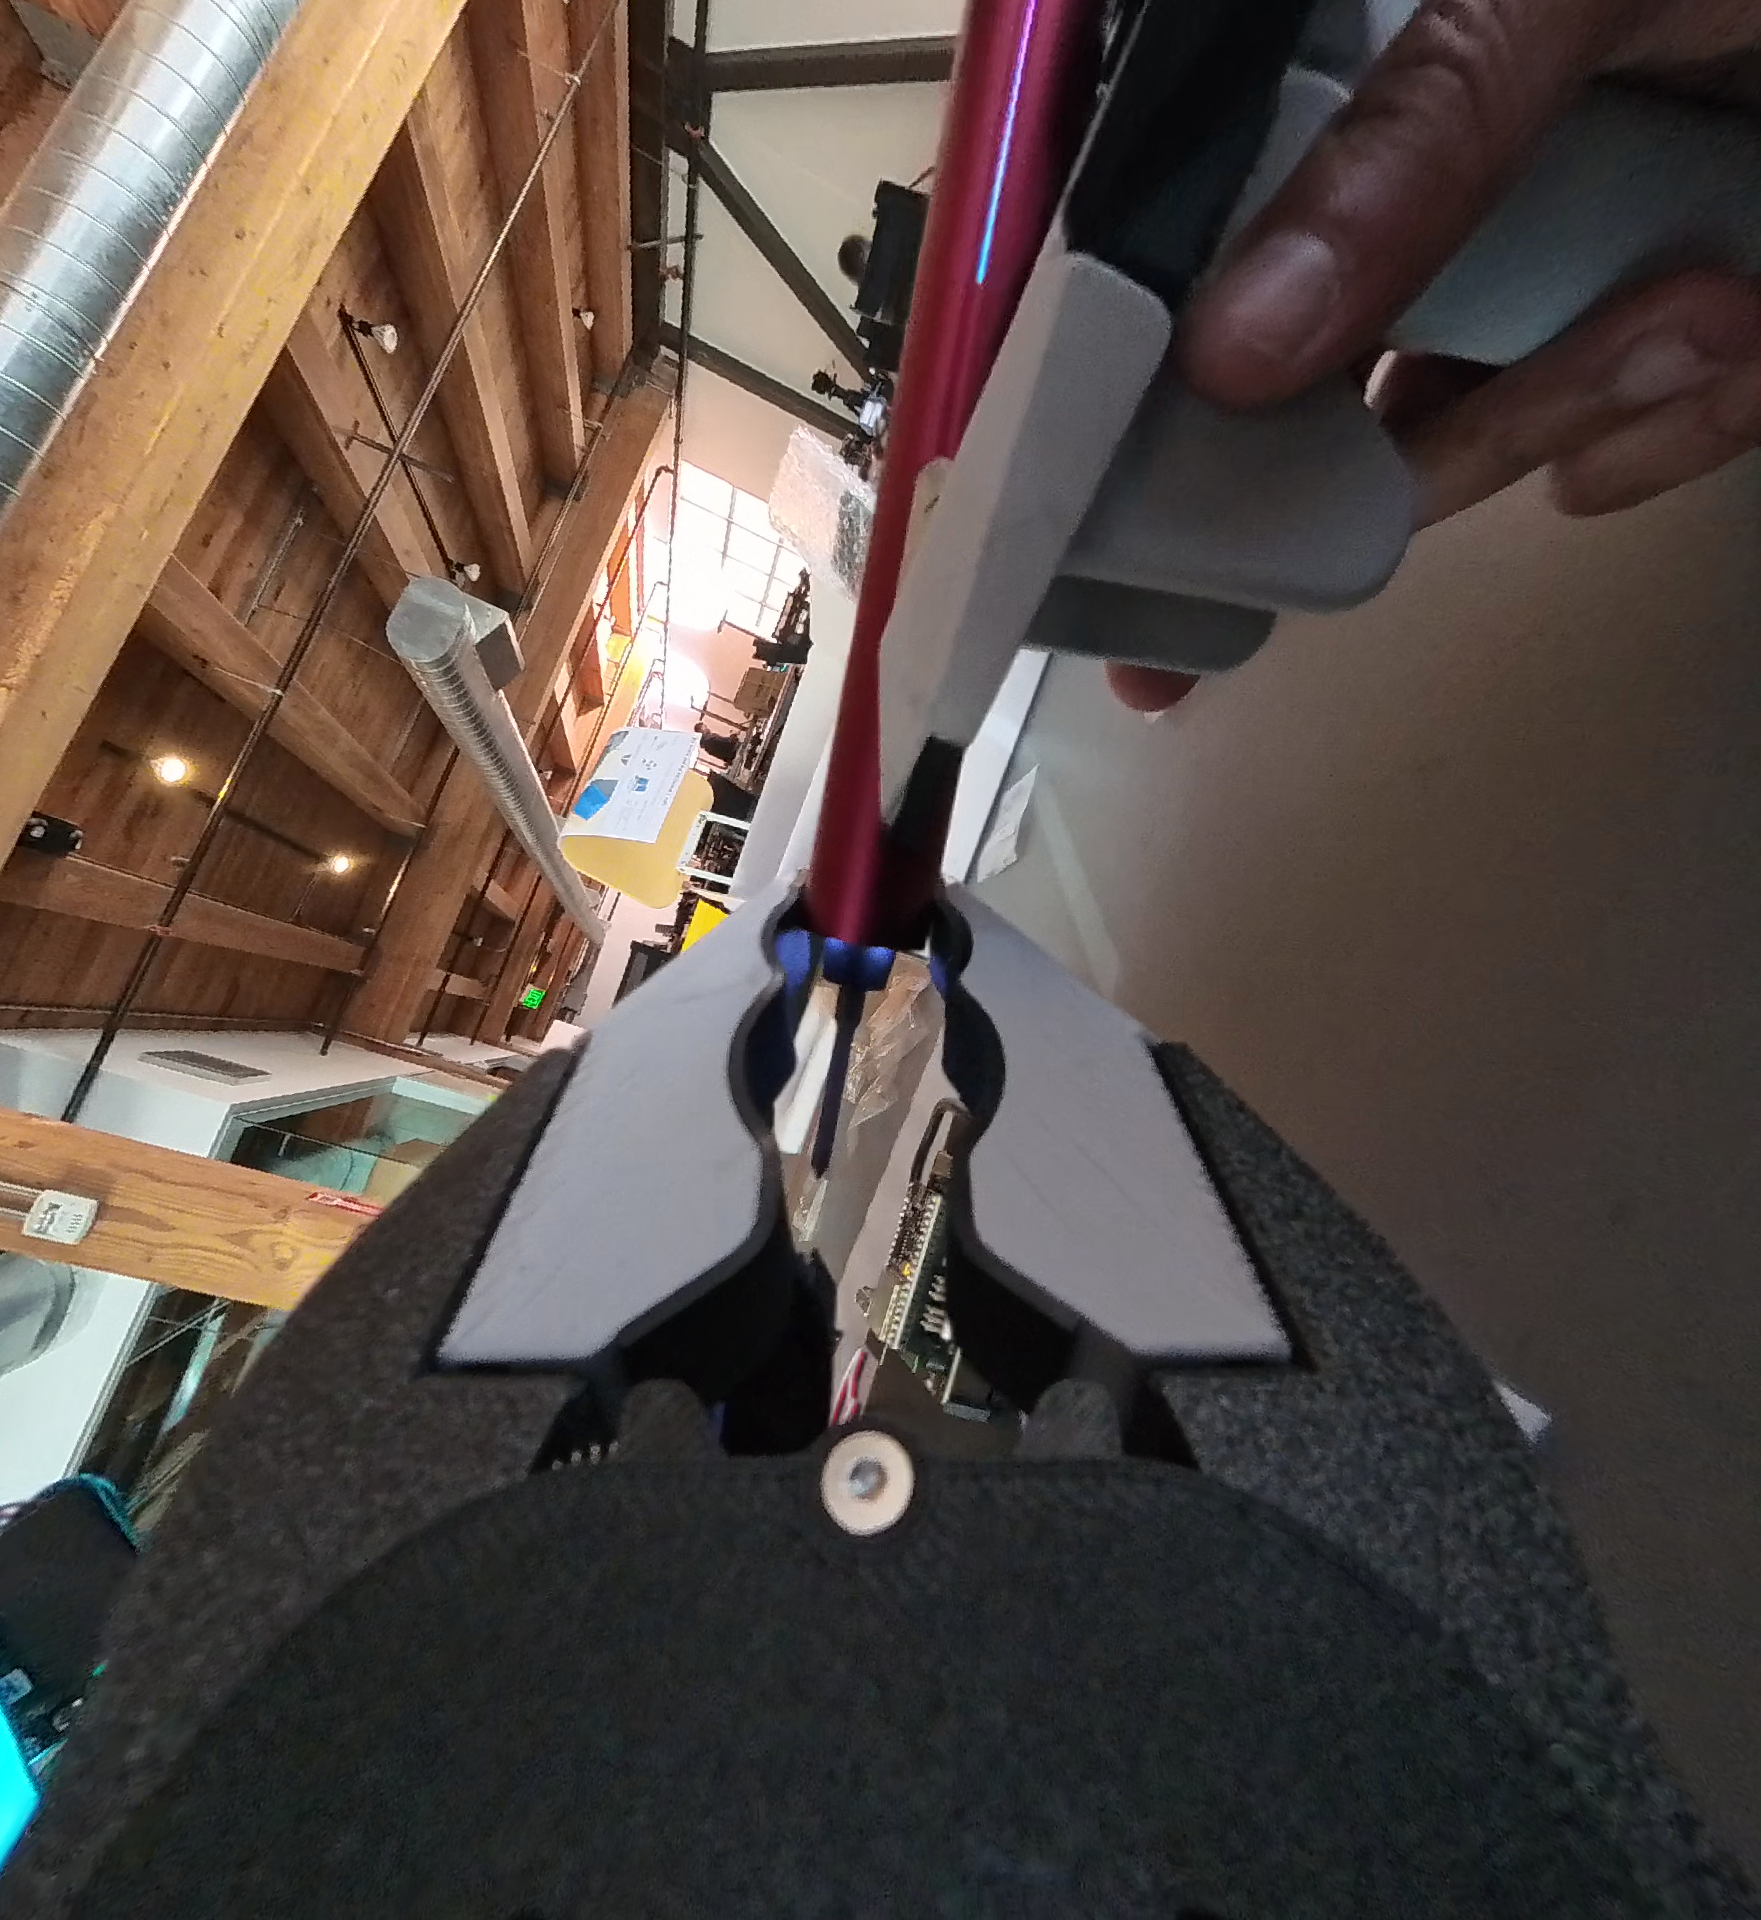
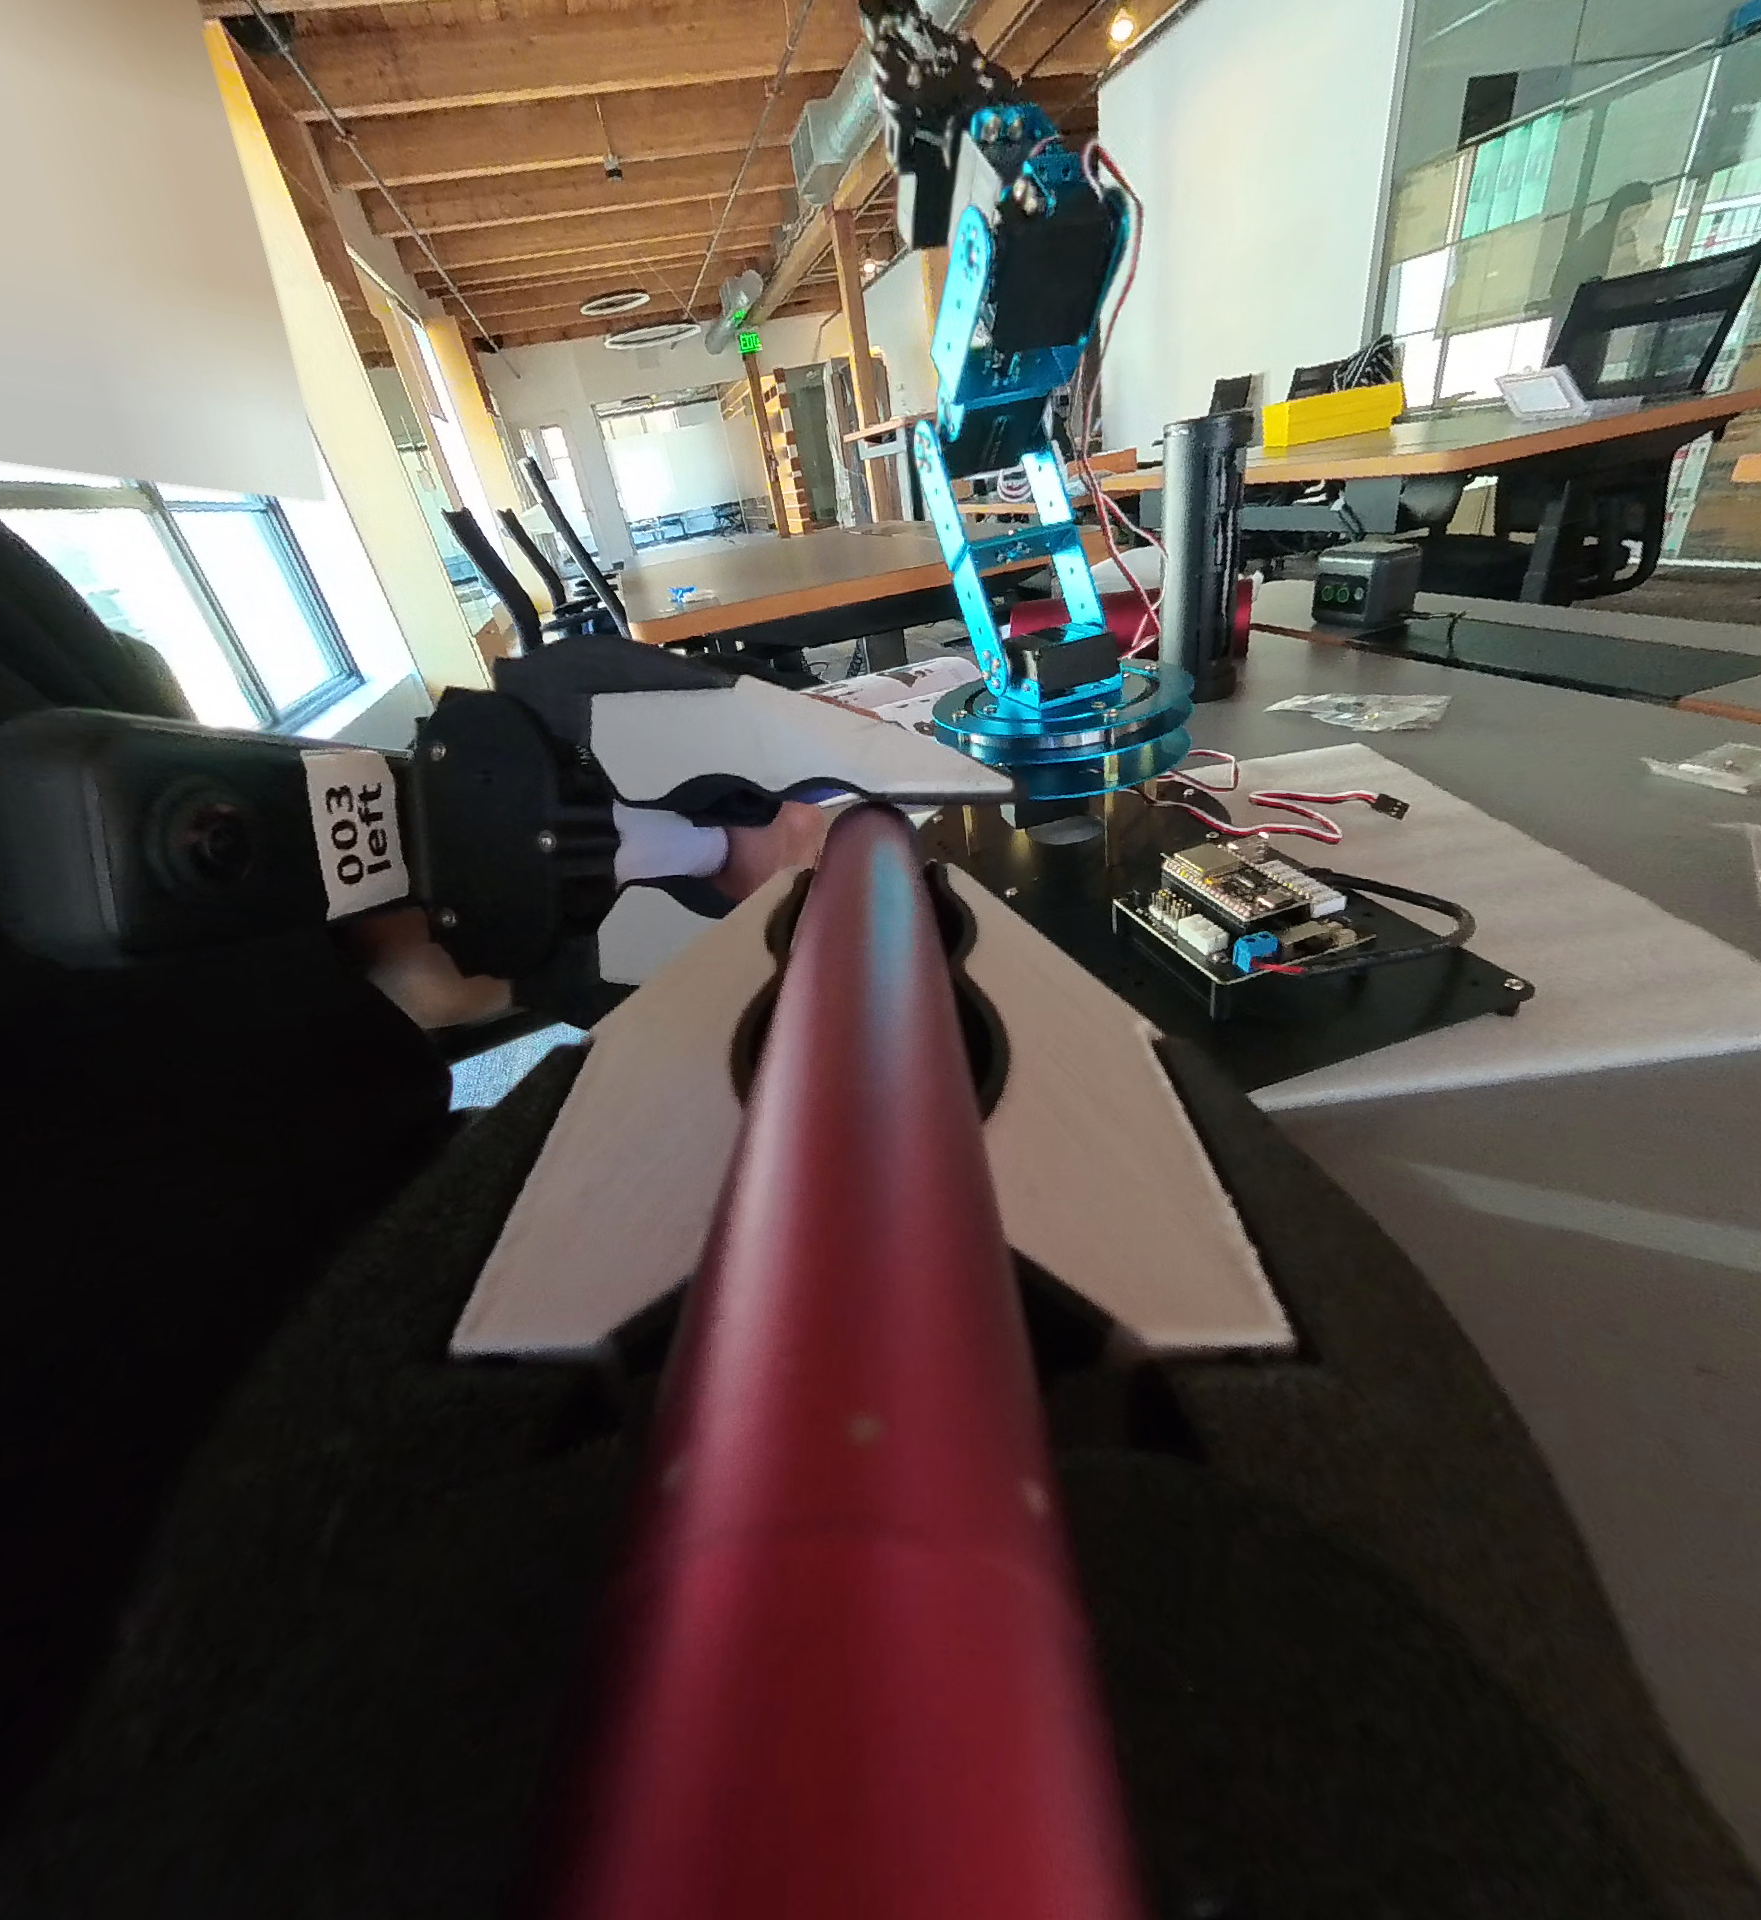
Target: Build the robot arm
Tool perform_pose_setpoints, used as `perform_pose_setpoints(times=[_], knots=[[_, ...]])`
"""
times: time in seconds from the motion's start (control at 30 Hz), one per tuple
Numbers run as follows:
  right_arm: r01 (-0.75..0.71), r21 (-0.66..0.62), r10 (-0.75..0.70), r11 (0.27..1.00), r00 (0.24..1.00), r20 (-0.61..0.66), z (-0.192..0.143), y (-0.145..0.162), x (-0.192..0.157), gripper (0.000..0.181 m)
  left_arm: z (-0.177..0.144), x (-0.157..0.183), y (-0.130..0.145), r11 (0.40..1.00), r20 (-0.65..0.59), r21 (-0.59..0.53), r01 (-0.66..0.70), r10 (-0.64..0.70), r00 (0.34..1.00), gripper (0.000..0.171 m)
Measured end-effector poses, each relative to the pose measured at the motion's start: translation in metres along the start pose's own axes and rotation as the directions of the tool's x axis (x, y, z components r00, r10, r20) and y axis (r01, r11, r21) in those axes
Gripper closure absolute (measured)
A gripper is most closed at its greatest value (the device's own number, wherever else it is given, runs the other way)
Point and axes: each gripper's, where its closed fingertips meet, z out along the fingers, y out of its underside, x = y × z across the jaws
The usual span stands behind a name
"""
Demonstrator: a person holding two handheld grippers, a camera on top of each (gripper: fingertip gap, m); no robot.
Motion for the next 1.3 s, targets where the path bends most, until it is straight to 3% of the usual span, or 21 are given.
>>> perform_pose_setpoints(times=[0.7, 0.87, 1.0, 1.07, 1.3], knots=[[0.014, -0.034, -0.015, 0.999, 0.999, -0.034, 0.004, 0.008, 0.004, 0.160, 0.000, 0.010, 0.011, 0.999, -0.021, -0.036, 0.000, -0.001, 1.000, 0.151], [-0.045, -0.149, 0.043, 0.988, 0.999, -0.015, 0.019, 0.021, 0.002, 0.160, -0.014, 0.019, 0.033, 0.996, -0.049, -0.084, 0.042, -0.046, 0.998, 0.151], [-0.067, -0.175, 0.071, 0.982, 0.997, 0.019, 0.022, 0.025, 0.010, 0.155, -0.038, 0.019, 0.072, 0.982, -0.082, -0.169, 0.081, -0.096, 0.992, 0.151], [-0.075, -0.218, 0.097, 0.973, 0.991, 0.095, 0.023, 0.028, 0.007, 0.160, -0.051, 0.019, 0.088, 0.980, -0.115, -0.184, 0.074, -0.097, 0.989, 0.151], [0.111, -0.512, 0.038, 0.852, 0.961, 0.272, 0.044, 0.075, 0.012, 0.162, -0.079, 0.032, 0.127, 0.977, -0.305, -0.212, 0.003, -0.069, 0.950, 0.151]])
